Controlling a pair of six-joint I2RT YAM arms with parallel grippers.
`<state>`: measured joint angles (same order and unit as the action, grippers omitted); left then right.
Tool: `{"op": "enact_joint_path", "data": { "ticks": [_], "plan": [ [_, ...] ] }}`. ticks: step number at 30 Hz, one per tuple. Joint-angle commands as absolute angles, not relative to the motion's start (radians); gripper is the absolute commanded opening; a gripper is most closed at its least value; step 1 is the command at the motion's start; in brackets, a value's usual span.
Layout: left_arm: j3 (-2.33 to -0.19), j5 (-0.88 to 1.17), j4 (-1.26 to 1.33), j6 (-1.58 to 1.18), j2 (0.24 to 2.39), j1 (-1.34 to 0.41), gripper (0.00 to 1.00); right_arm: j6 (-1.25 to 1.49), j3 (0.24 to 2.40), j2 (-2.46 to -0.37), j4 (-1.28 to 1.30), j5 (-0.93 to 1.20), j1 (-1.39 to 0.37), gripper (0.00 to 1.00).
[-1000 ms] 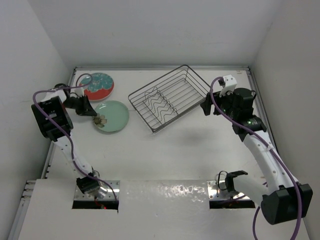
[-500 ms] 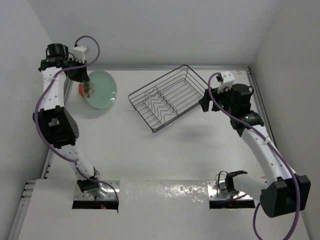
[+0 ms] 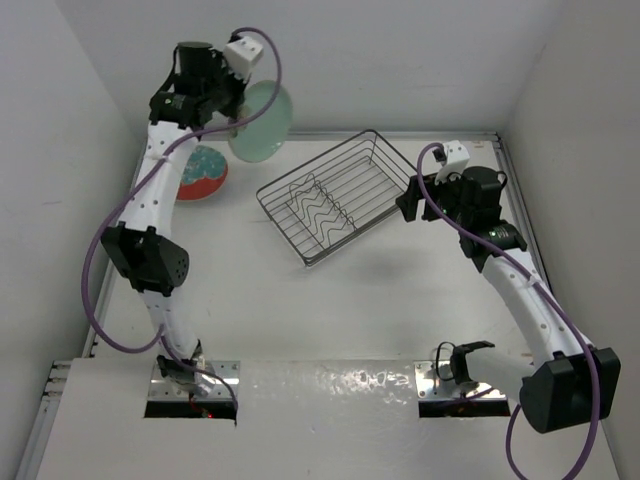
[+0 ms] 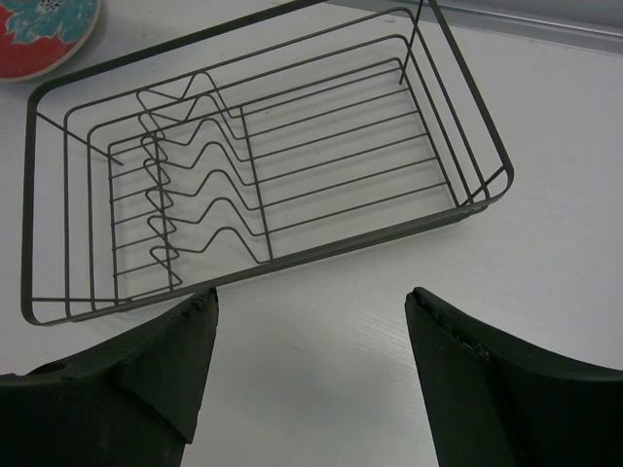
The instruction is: Load the plates into the dish rack
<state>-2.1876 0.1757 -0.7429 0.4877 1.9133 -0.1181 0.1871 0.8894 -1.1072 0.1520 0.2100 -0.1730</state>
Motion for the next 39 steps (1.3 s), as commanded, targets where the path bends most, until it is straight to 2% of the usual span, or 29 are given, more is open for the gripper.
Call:
{"op": "enact_joint_path", "data": {
  "ticks": [1,12,24,33,39],
  "plan": [
    [-2.322,0.209,-0.560,0.459,1.850,-0.224,0.00,0.206,0.905,-1.095,0.132,0.219,-0.181,0.76],
    [-2.180,0.245,-0.575,0.463,1.894,-0.383,0.00,0.172,0.848,-1.022,0.178,0.169,-0.179,0.76],
    [-1.944,0.224,-0.520,0.469,1.855,-0.429,0.00,0.146,0.819,-0.976,0.213,0.137,-0.181,0.77],
    [-1.979,0.146,-0.489,0.515,1.864,-0.474,0.00,0.135,0.816,-0.954,0.238,0.121,-0.181,0.78],
    [-1.830,0.167,-0.476,0.529,1.844,-0.479,0.00,0.127,0.802,-0.930,0.245,0.103,-0.181,0.78]
  ]
}}
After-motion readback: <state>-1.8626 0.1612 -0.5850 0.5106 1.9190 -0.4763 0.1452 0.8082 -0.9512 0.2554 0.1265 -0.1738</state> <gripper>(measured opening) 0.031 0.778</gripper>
